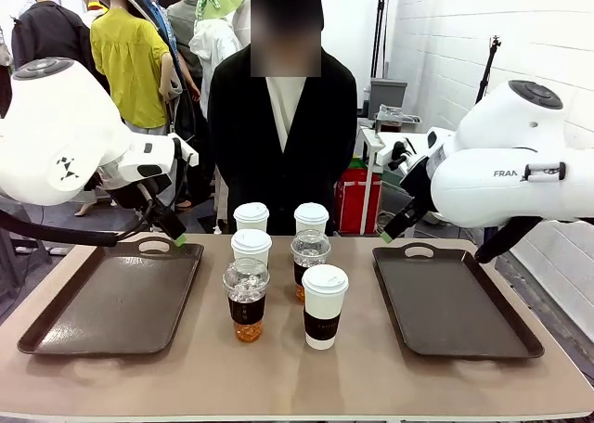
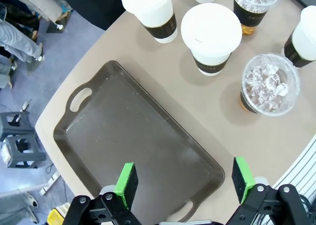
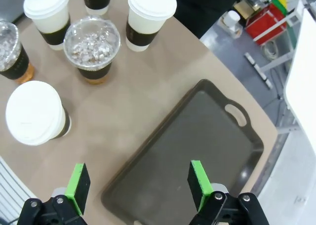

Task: Distribute the coffee onto the tray.
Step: Pick up one iced Americano and place it on the right Handle tray.

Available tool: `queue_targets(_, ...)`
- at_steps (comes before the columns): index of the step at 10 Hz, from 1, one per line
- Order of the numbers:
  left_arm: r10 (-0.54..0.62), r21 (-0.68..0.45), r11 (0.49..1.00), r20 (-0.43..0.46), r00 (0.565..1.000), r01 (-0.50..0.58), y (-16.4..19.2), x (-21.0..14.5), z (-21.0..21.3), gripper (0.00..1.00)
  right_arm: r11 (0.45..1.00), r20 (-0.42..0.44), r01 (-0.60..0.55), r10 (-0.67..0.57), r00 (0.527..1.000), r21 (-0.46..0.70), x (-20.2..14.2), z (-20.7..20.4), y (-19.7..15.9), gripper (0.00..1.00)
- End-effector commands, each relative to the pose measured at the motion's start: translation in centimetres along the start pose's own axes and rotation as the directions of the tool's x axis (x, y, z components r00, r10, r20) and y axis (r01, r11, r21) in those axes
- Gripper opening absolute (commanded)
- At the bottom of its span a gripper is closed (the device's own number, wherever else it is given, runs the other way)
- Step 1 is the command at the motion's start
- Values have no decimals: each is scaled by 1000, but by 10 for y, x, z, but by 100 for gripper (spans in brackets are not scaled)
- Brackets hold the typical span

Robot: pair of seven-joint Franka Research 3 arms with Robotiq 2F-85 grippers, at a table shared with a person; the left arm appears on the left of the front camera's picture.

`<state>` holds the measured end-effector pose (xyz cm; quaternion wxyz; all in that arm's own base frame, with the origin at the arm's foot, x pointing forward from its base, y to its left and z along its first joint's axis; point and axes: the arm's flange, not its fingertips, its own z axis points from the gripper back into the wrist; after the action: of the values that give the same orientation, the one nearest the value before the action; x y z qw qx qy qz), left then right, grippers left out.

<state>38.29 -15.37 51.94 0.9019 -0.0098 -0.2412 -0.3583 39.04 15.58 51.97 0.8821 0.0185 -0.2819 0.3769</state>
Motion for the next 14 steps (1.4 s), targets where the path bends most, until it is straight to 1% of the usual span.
queue_targets(1,-19,-35,999,-2,1000,19,4,-2,2,100,998,12,-17,16,1000,65,-4,-3,-6,100)
queue_targets(2,-40,-57,998,5,999,40,8,-3,3,100,997,21,-21,20,1000,77,-5,-4,-9,100)
queue_targets(3,-80,-101,991,31,996,83,14,-4,7,100,994,43,-28,24,999,104,-7,-1,-12,100)
queue_targets(5,-144,-168,974,77,987,155,18,-6,16,100,982,88,-50,35,996,180,-17,7,-22,100)
queue_targets(6,-176,-182,965,96,980,191,21,-7,19,100,977,105,-61,40,994,206,-20,8,-26,100)
queue_targets(7,-209,-207,949,150,966,237,26,-9,22,100,967,144,-88,54,988,240,-23,9,-29,100)
queue_targets(8,-224,-242,930,226,948,277,32,-13,22,100,954,184,-121,71,980,274,-25,9,-31,100)
queue_targets(10,-228,-275,908,305,925,315,38,-25,20,100,929,248,-173,93,964,326,-32,9,-36,100)
queue_targets(12,-206,-322,886,371,905,334,37,-35,18,100,919,284,-188,88,955,347,-37,11,-39,100)
queue_targets(14,-179,-342,880,404,897,330,41,-37,14,100,908,328,-208,84,941,364,-37,4,-41,100)
